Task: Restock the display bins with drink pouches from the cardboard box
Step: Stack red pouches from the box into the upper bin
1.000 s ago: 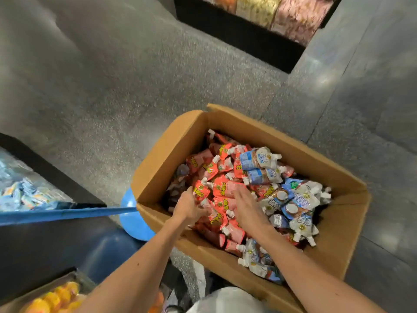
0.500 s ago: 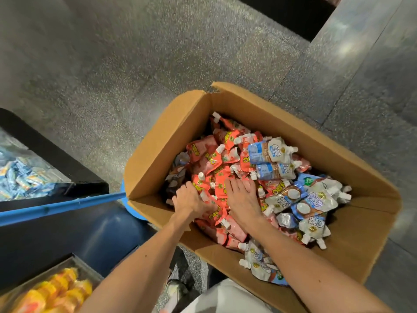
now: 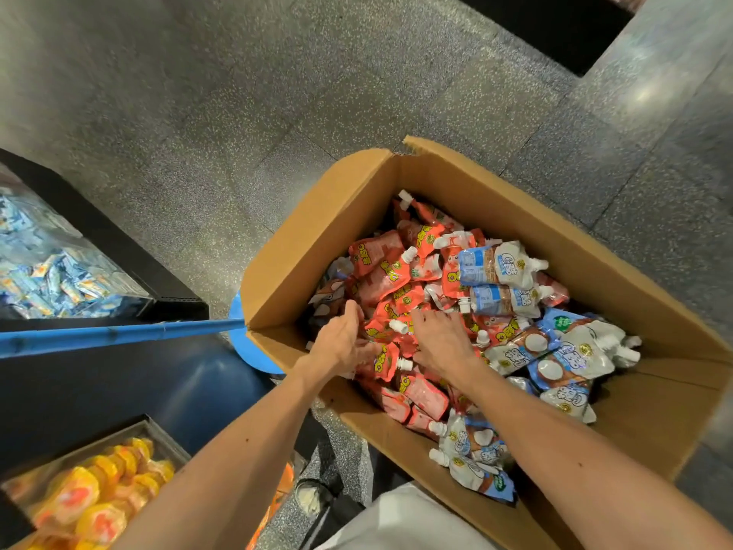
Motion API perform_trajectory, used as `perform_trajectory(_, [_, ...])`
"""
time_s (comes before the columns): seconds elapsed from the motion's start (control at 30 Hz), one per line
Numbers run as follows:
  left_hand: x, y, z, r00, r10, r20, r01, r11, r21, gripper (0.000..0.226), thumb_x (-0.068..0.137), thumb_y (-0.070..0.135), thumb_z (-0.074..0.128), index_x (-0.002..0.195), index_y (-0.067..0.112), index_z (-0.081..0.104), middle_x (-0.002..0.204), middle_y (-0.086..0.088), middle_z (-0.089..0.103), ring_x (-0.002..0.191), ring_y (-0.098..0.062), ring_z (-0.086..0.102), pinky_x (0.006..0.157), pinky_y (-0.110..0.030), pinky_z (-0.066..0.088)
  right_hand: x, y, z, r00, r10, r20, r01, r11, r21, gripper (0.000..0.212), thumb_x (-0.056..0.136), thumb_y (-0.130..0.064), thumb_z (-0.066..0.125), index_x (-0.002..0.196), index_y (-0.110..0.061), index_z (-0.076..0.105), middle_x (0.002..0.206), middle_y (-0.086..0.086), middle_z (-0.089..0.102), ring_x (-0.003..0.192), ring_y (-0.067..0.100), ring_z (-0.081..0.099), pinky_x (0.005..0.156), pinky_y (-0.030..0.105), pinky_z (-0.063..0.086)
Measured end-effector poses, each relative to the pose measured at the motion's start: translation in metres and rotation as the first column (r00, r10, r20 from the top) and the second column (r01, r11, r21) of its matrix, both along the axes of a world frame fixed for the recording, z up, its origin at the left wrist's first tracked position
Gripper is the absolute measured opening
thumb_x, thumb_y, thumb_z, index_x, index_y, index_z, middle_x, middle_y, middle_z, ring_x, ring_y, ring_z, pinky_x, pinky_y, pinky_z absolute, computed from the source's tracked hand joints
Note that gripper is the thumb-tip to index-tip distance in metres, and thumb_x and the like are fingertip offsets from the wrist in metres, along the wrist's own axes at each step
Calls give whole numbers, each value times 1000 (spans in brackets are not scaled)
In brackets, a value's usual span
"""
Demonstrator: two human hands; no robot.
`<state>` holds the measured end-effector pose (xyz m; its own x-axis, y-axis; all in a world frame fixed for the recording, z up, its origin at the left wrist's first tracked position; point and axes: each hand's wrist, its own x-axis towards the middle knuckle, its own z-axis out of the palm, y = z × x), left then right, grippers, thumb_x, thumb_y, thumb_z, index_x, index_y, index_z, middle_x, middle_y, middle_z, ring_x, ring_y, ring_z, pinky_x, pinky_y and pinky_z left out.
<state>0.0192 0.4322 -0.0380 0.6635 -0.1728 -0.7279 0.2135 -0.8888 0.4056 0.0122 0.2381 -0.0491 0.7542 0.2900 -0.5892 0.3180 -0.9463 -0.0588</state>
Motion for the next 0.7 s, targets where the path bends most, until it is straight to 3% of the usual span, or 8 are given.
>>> perform_trajectory(0.13, [10,8,9,985,132,-112,-142,986,-87,52,87,40,74,126,17,48,115,-3,64,106,-23,63,92,-36,52,4,-8,8,987,-154,-54,159,980,116,66,88,-40,70,137,-8,38,97,5,64,97,27,63,90,41,45])
perform_trajectory(0.2, [7,10,14,950,244,-197,-277,946,-167,34,87,35,75,114,20,62,109,3,69,103,-16,65,89,-29,52,4,-17,15,936,-331,-120,350,910,223,68,86,-39,72,139,-13,39,89,-1,59,87,24,62,76,36,46])
perform_trajectory(0.3, [0,7,25,889,380,-254,-440,863,-249,20,89,36,73,103,22,69,104,2,73,97,-14,69,89,-35,56,0,-28,27,751,-608,-258,658,656,369,62,82,-38,77,132,-22,44,82,-7,57,76,14,59,61,30,44])
perform_trajectory(0.37, [-3,3,32,845,458,-275,-525,806,-274,21,89,35,73,102,19,72,103,-1,75,96,-18,70,89,-41,57,1,-30,35,583,-736,-344,798,439,413,59,79,-39,78,128,-26,46,91,-5,59,84,15,61,74,34,50])
perform_trajectory(0.47, [-4,-2,50,755,566,-330,-653,698,-295,20,89,31,74,98,13,73,102,-8,76,95,-22,72,89,-45,58,1,-30,52,353,-772,-529,900,126,417,39,78,-32,78,110,-20,59,94,1,68,88,19,65,86,39,52])
perform_trajectory(0.57, [-4,-7,69,649,687,-325,-760,567,-319,35,88,32,75,103,0,73,102,-18,74,86,-29,67,80,-49,55,-8,-28,75,281,-706,-650,902,-37,430,18,78,-20,76,76,-20,58,71,5,68,73,22,68,81,39,51])
perform_trajectory(0.63, [-3,-10,88,578,743,-336,-808,465,-361,37,86,33,77,101,-1,73,98,-24,73,81,-31,63,73,-44,50,-13,-20,94,239,-658,-714,897,-133,423,20,73,-22,79,73,-19,59,76,11,68,78,27,69,83,44,54])
perform_trajectory(0.7, [-5,-13,112,526,778,-344,-826,371,-423,33,85,33,77,94,2,74,92,-22,74,76,-27,64,69,-39,50,-14,-6,118,220,-600,-769,887,-204,413,42,57,-32,88,85,-14,63,90,15,69,88,31,69,87,50,56])
